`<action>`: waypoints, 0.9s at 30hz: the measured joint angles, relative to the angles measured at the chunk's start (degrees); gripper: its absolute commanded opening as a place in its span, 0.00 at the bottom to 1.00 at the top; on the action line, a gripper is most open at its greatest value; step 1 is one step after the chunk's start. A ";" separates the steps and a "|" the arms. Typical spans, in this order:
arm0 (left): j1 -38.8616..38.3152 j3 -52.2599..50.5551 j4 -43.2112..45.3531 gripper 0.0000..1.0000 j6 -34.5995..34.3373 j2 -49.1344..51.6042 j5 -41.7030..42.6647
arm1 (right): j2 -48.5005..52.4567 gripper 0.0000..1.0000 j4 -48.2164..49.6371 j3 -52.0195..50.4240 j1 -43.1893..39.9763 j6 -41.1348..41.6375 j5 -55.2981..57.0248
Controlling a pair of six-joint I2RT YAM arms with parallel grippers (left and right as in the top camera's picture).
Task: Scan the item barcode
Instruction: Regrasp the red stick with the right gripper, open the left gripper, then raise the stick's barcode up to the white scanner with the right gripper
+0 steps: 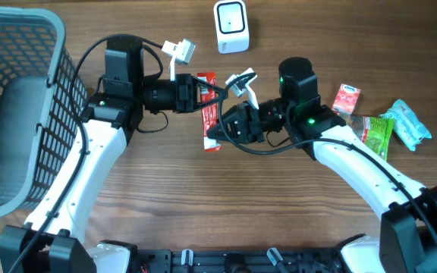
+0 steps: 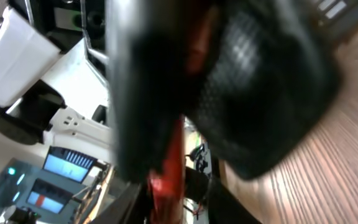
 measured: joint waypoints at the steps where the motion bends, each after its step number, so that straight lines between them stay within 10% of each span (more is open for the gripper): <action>1: 0.00 0.00 0.00 0.04 0.00 0.00 -0.04 | 0.00 0.31 0.00 -0.02 0.00 -0.07 0.28; 4: 0.00 0.00 0.00 0.04 0.02 0.00 -0.31 | 0.00 0.04 0.00 -0.07 0.00 -0.20 0.70; 11: -0.02 0.00 0.04 0.65 0.59 0.00 -0.92 | 0.00 0.04 -1.16 -0.28 0.13 -1.86 1.62; 16: 0.00 0.00 -0.02 0.87 0.83 0.00 -7.50 | 0.00 0.04 -11.21 -0.46 0.15 -8.22 5.92; 27: 0.00 -0.07 -18.71 1.00 3.04 0.07 -57.51 | 0.04 0.04 -37.92 0.15 -1.49 -17.90 39.93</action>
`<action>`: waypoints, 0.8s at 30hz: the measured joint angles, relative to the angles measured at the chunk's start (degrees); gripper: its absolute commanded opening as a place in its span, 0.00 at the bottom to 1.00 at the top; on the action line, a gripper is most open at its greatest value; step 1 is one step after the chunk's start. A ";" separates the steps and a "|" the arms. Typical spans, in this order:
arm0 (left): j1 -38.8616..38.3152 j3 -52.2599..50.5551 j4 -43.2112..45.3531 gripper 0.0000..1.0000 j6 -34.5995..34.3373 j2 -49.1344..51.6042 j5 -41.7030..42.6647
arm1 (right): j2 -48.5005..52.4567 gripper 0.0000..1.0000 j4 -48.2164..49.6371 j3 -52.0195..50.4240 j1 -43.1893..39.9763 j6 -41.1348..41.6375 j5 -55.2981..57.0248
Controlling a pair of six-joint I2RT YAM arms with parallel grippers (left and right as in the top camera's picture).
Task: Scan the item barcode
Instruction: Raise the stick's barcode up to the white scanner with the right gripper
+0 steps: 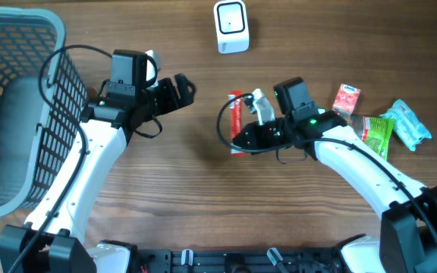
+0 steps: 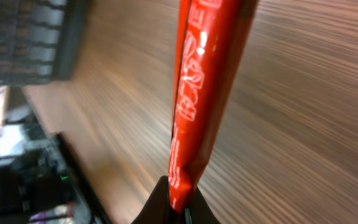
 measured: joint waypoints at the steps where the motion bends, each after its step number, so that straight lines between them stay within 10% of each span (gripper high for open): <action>1: 0.00 0.00 -1.25 1.00 0.00 0.00 -3.02 | 0.00 0.04 -2.01 0.79 -0.79 -0.35 1.22; 14: 0.00 -0.04 -2.62 1.00 0.17 -0.02 -12.22 | 16.41 0.04 -60.41 79.30 -7.06 -8.52 22.73; 24: 0.00 -0.04 -2.64 1.00 0.17 -0.02 -12.41 | 42.56 0.04 -52.24 90.49 -0.61 -17.57 52.15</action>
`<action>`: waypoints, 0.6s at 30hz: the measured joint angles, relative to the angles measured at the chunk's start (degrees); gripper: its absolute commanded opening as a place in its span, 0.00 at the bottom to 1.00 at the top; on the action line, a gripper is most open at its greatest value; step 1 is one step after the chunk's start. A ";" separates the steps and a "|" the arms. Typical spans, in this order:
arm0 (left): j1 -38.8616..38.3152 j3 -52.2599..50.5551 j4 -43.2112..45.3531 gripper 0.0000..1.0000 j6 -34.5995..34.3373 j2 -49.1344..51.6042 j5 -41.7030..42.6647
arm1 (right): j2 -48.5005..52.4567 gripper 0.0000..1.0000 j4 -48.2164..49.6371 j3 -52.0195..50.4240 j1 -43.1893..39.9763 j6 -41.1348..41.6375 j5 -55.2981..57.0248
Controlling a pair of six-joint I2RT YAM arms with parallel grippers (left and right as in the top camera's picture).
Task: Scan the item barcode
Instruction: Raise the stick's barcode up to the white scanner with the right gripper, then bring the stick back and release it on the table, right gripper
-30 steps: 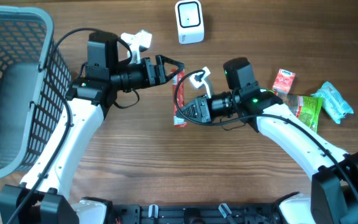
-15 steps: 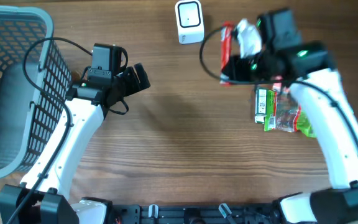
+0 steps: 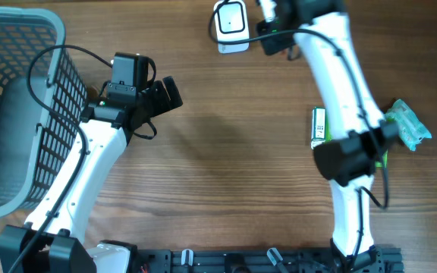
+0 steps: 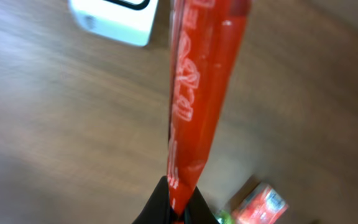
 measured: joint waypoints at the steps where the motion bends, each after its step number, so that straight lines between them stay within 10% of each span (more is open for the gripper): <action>1: 0.00 0.00 0.00 1.00 0.00 0.00 0.00 | 1.46 0.04 1.27 0.00 0.85 -1.05 2.40; 18: 0.00 0.00 0.00 1.00 0.00 0.02 0.00 | 19.34 0.04 24.33 -0.15 4.98 -17.31 24.30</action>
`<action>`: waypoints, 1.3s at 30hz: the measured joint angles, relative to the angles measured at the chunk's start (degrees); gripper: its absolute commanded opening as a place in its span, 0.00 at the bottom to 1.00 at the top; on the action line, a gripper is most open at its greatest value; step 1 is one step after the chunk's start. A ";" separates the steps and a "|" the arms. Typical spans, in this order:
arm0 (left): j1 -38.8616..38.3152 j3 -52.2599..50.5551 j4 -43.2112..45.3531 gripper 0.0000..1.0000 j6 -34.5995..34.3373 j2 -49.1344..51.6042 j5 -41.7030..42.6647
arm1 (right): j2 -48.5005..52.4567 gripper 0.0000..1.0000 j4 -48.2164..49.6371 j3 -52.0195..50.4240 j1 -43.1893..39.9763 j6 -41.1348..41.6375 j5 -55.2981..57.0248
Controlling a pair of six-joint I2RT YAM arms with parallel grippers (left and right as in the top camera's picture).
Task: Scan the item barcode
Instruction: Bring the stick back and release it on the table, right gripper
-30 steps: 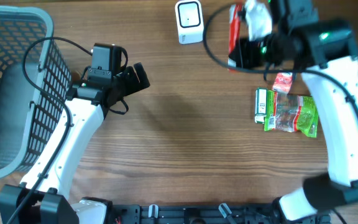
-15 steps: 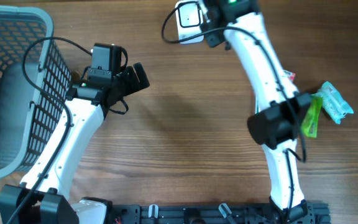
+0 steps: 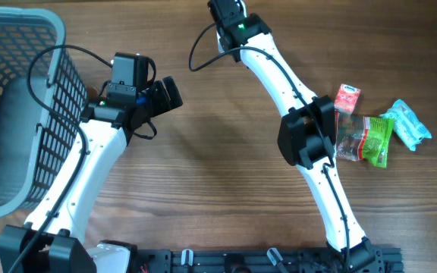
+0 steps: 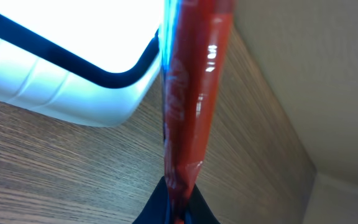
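A red snack packet [image 4: 188, 93] shows edge-on in the right wrist view, with my right gripper [image 4: 178, 208] shut on its lower end. The packet hangs right beside the glowing window of the white scanner [image 4: 73, 68], which fills the upper left of that view. From overhead, my right arm [image 3: 232, 19] reaches to the table's far edge and hides both scanner and packet. My left gripper [image 3: 167, 92] is open and holds nothing, at the left of the table's middle.
A grey basket [image 3: 14, 106] stands at the far left. At the right lie a small red packet [image 3: 347, 98], a green packet [image 3: 372, 138] and a teal packet [image 3: 408, 125]. The table's far edge [image 4: 328, 180] is close behind the scanner.
My right gripper has moved with the red packet from just beside the scanner to right over it. The scanner's lit window now fills the wrist view. My left arm has not moved.
Both grippers held the red packet over the middle of the table. Then my left gripper had let go and stood back, open, and the right held the packet alone. Then the packet was near the scanner at the far edge, and now it is at its window.
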 measured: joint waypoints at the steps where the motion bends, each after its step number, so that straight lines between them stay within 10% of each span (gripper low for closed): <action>1: 0.00 0.00 0.00 1.00 0.00 0.00 0.00 | 0.31 0.04 0.26 0.00 0.00 -0.17 -0.44; 21: 0.00 0.00 0.00 1.00 0.00 0.00 0.00 | -1.22 0.04 -8.31 -0.26 -0.20 1.11 -6.75; 33: 0.00 0.00 0.02 1.00 0.00 0.00 0.00 | -41.44 0.05 -35.78 -0.87 -15.87 22.32 -30.56; 39: 0.00 0.00 0.02 1.00 0.00 -0.02 0.00 | -47.47 0.09 -35.15 -23.17 -20.90 24.70 -34.80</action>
